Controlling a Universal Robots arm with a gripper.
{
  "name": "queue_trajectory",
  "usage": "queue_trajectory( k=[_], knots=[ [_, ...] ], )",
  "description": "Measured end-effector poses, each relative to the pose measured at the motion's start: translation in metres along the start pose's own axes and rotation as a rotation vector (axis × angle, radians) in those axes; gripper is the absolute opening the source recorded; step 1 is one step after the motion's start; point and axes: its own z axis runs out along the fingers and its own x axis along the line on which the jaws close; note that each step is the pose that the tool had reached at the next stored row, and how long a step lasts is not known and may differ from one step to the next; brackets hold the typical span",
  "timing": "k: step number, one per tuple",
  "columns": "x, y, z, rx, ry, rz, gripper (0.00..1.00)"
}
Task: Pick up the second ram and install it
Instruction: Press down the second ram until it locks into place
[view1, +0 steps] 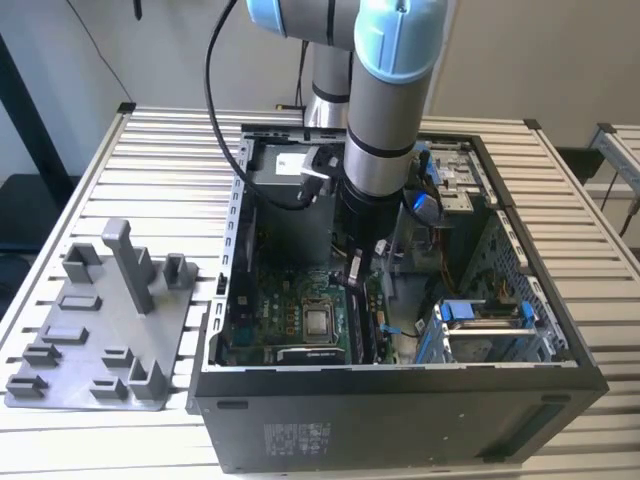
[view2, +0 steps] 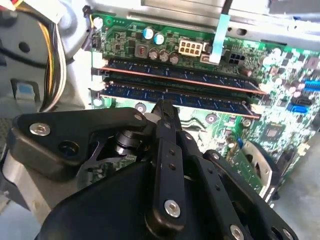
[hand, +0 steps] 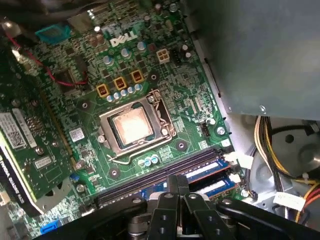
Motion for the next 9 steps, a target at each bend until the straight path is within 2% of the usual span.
queue_trajectory(
  k=[9],
  knots=[
    [0.0, 0.0, 0.0, -0.0046, 0.0001, -0.16, 0.11]
  ],
)
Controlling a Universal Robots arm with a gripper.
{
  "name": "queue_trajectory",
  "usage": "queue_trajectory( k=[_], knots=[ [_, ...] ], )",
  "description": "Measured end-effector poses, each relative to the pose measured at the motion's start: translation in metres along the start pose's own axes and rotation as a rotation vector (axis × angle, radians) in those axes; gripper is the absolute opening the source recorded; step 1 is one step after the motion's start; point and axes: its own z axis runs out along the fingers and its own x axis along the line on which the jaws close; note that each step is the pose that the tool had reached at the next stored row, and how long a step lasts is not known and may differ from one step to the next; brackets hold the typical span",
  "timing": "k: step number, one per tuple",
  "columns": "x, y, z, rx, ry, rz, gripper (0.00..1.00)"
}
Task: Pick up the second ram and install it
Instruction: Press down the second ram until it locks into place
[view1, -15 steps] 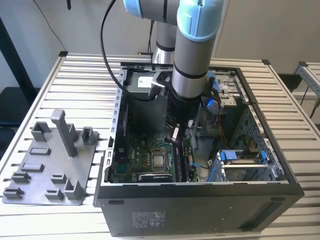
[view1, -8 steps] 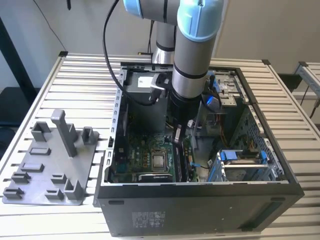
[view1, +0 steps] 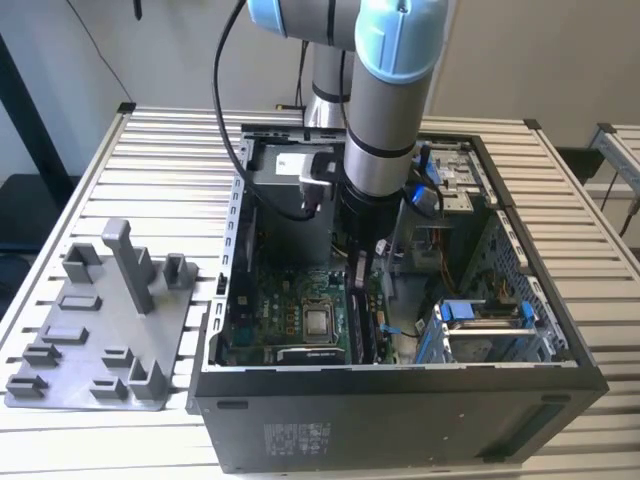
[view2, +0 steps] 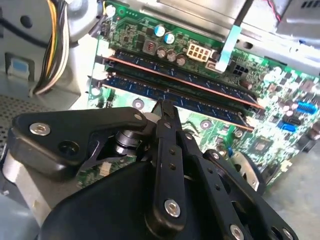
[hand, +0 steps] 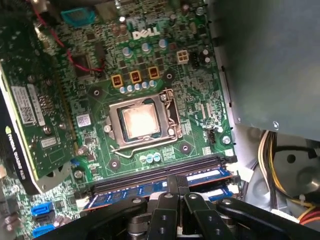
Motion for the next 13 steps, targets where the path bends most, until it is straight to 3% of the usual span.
queue_trajectory(
  k=[13],
  knots=[
    [-0.0001, -0.0015, 0.0008, -0.0061, -0.0009, -0.18, 0.11]
  ],
)
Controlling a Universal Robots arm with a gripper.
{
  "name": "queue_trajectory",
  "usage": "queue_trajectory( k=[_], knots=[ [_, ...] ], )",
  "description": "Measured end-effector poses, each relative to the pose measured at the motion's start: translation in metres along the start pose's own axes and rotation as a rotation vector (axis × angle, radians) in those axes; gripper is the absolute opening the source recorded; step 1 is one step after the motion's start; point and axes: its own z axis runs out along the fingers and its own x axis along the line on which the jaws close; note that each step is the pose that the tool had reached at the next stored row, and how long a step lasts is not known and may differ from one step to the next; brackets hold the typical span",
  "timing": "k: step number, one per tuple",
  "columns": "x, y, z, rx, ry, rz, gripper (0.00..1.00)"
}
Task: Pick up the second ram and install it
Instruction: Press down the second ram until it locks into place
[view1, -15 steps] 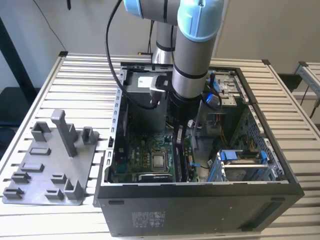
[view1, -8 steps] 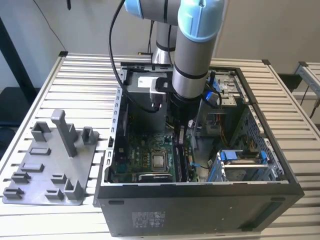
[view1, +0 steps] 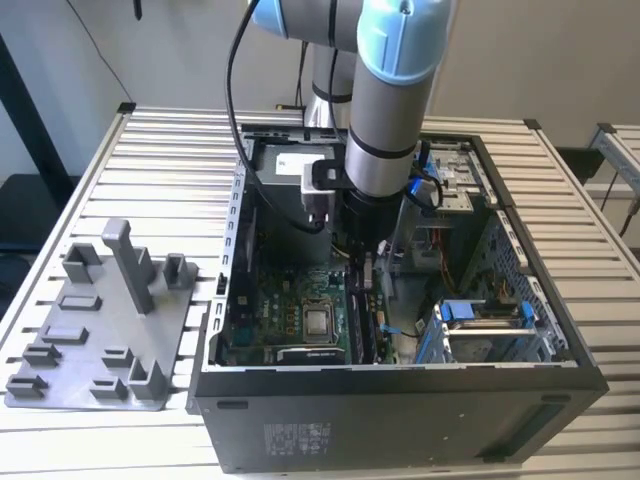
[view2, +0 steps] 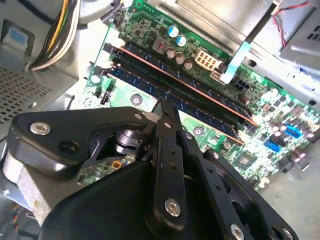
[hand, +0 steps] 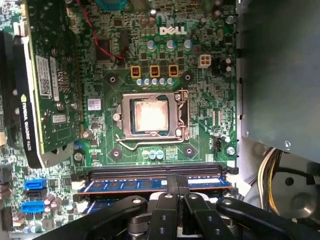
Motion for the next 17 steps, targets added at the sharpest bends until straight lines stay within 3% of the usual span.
queue_trajectory(
  k=[17],
  knots=[
    [0.0095, -0.0033, 0.0012, -0.0082, 0.001, 0.001, 0.11]
  ],
)
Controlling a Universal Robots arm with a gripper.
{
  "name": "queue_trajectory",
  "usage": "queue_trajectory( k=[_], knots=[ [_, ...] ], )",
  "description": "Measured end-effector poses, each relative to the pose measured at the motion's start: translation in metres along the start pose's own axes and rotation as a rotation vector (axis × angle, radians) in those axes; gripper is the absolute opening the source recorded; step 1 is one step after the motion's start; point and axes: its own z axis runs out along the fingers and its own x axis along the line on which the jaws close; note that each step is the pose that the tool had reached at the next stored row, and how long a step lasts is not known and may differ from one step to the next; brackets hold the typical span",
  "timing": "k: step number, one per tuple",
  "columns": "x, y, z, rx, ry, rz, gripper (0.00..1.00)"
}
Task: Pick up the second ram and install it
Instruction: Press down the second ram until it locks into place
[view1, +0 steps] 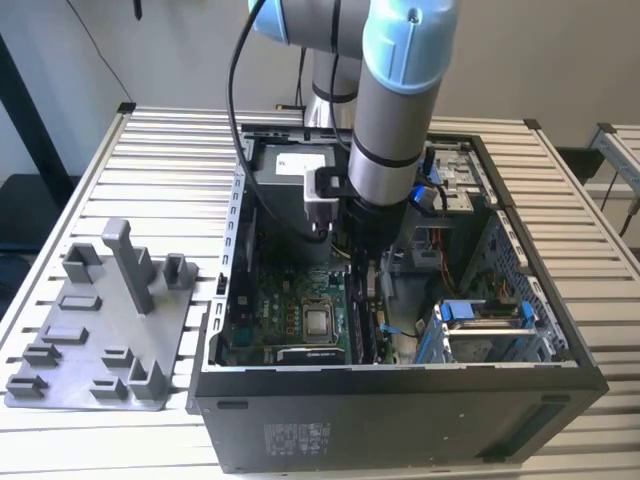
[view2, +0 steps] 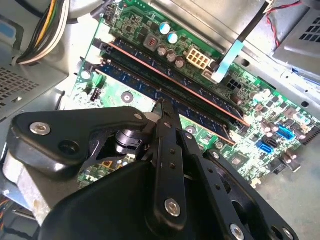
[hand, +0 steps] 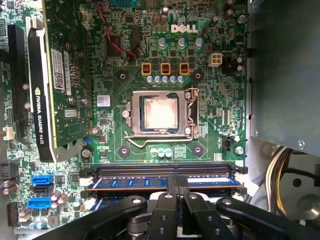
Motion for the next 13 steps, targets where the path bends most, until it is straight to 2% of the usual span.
queue_trajectory(
  k=[2, 8, 13],
  knots=[
    [0.0012, -0.0001, 0.0002, -0.0031, -0.0001, 0.0, 0.11],
    [0.0016, -0.0003, 0.0002, -0.0037, 0.0002, 0.0, 0.11],
    [0.0015, -0.0034, 0.001, -0.0045, -0.0002, 0.0, 0.11]
  ],
)
